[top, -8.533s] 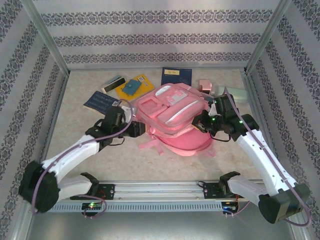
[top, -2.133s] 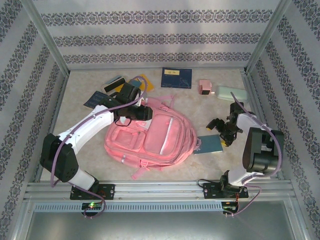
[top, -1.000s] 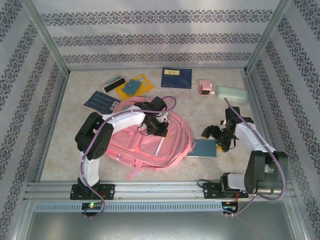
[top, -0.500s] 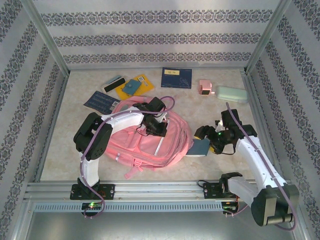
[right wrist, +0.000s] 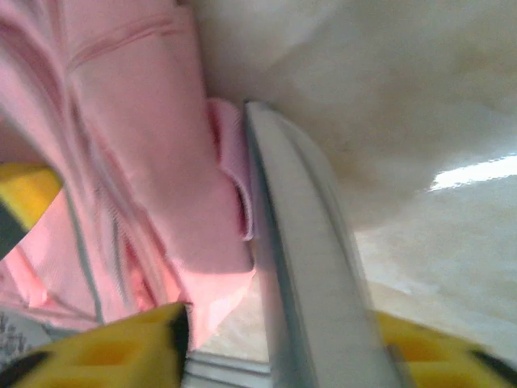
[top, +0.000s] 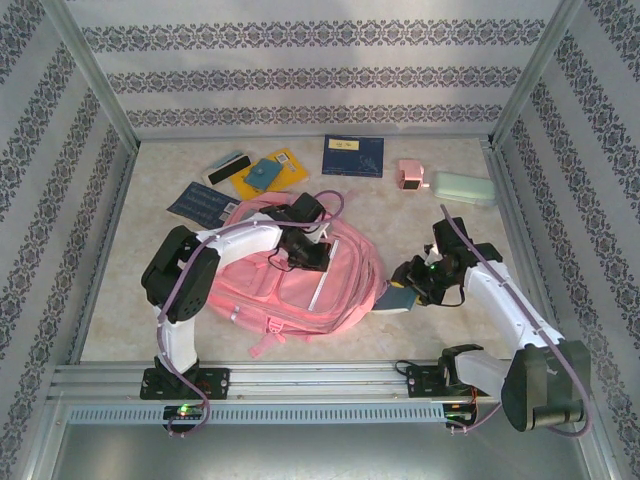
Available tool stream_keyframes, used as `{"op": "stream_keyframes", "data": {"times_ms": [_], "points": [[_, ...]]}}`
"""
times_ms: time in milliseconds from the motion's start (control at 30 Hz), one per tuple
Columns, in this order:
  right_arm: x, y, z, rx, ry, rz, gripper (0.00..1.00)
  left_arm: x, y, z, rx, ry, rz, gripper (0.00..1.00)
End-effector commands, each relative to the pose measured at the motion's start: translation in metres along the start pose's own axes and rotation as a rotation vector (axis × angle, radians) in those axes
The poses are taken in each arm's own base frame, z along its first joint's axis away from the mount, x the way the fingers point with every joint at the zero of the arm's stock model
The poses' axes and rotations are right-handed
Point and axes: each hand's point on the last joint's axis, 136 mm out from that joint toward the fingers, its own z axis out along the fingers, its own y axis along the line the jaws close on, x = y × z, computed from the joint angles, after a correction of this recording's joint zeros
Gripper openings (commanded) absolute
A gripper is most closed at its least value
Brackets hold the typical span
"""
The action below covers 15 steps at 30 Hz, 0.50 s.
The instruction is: Pack books, pencil case, and school supplies into a backpack
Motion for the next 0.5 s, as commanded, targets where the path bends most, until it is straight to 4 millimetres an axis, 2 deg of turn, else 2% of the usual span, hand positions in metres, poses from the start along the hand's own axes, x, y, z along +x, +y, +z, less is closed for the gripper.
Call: {"op": "stream_keyframes", "data": {"times_ms": [0,100,167,233,333,467], "points": [[-0.012,-0.006,0.003,0.021,-0.061,-0.01,0.29,-0.001,0.013,-0.01,-0.038,-0.028,-0.038,0.04],[-0.02,-0.007,0.001,0.021,-0.099,-0.013,0.11,0.0,0.012,-0.013,-0.029,-0.038,-0.04,0.03],[-0.02,-0.007,0.0,0.024,-0.097,-0.022,0.07,0.0,0.01,-0.016,-0.025,-0.045,-0.042,0.02],[-0.019,-0.004,-0.002,0.02,-0.088,-0.038,0.06,0.0,0.009,-0.021,-0.021,-0.054,-0.041,0.03],[-0.019,-0.003,-0.015,0.055,-0.109,-0.063,0.0,-0.005,0.004,-0.035,-0.01,-0.088,-0.043,0.05],[-0.021,0.004,-0.04,0.076,-0.169,-0.072,0.0,-0.015,-0.007,-0.06,0.036,-0.147,-0.053,0.2]]}}
